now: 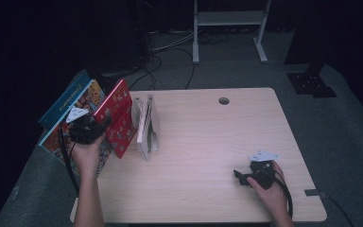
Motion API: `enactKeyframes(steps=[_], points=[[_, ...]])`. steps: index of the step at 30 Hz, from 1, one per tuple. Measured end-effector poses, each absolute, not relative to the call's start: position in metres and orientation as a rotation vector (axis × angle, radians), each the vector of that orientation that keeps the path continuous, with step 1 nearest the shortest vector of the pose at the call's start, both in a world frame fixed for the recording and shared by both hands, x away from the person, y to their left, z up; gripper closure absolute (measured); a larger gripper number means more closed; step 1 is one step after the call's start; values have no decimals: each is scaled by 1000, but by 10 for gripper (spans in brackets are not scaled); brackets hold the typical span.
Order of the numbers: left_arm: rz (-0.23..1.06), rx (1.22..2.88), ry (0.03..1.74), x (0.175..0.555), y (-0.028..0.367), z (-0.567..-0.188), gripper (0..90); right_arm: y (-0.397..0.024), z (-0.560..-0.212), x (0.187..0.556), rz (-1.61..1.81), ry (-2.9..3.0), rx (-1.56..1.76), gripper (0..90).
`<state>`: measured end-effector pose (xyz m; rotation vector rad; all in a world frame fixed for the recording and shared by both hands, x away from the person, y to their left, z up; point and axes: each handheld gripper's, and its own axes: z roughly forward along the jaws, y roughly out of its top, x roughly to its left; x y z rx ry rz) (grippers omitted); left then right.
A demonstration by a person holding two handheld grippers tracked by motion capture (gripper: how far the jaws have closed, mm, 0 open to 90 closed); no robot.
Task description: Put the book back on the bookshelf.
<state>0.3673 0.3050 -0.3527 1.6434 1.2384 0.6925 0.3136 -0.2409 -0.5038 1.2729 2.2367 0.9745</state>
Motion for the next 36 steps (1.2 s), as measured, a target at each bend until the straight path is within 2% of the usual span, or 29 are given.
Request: enactKeyframes(steps=[10,20,27,36], points=[[761,1618,1229,349,303,-355,359,-241,-504,314,975,2237,1273,99],[798,1622,1215,324,297,-355,128,-241,-504,314,974,2237,1273,98],[793,1635,1210,307,292,-355,34,-241,-504,314,974,2237,1273,99],[793,1624,1187,288,287,-356,0,-241,-504,314,975,2237,1271,99]])
